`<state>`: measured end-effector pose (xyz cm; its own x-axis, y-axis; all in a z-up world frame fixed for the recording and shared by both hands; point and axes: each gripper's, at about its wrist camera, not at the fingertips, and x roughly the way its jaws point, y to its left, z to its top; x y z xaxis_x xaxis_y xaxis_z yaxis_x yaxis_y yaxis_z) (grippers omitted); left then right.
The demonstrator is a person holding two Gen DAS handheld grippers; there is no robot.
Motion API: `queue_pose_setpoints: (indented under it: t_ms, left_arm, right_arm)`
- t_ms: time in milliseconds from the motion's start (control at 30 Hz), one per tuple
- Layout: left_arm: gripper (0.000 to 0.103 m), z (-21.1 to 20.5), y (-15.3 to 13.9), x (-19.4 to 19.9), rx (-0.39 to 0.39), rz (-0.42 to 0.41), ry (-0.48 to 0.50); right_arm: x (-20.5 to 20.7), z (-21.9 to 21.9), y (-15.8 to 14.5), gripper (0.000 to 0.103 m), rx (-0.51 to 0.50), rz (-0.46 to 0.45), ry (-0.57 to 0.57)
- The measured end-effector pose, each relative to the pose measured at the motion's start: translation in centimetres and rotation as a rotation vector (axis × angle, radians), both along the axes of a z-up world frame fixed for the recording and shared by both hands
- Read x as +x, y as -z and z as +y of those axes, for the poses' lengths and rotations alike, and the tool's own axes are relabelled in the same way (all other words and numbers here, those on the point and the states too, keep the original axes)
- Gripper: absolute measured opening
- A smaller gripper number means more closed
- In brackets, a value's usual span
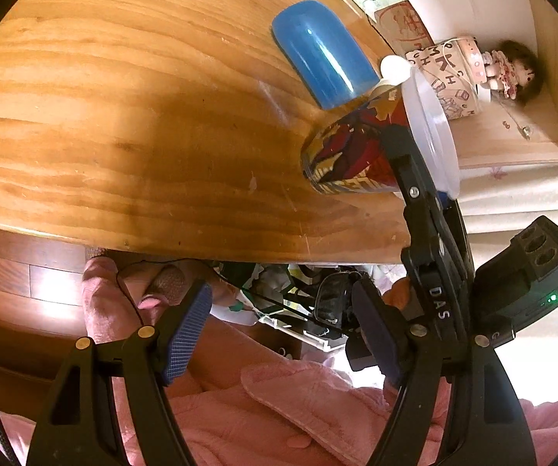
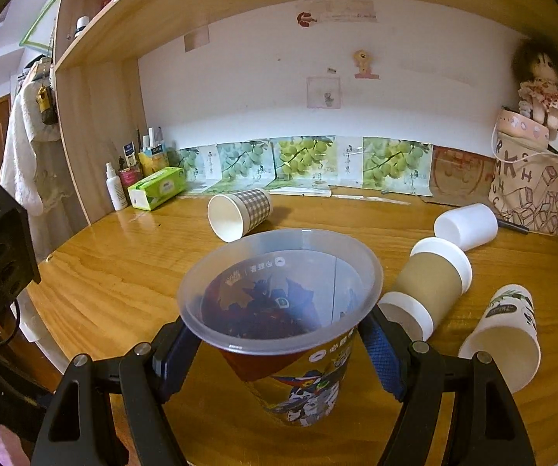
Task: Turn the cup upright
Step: 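Turn the cup rim-up and lower it onto the table with the right tool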
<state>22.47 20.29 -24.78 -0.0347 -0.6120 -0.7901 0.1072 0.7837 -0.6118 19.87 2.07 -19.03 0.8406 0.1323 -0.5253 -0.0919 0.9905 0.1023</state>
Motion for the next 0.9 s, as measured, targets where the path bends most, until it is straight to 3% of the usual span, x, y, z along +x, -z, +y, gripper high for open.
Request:
queue_pose_setpoints:
  t_ms: [467,733,900]
  left_arm:
    - [0.078,-0.3,-0.1,-0.7,0.047,-0.009,0.012]
    - [0.078,0.0,-0.3,-1.4,0.106,-0.037,-0.016]
    - [0.078,0.5,-0.1,-2.0,0.181,-0.053,-0.058]
  right_arm:
    - [-0.9,-0.2,0.2,0.079,0.007,0.022,-0.032]
    - [-0.7,-0.2,1.2,0.083,0.012,0.121,-0.058]
    - [-1.5,-0.7,2.0,0.083,-0.015,0.191,-0.081]
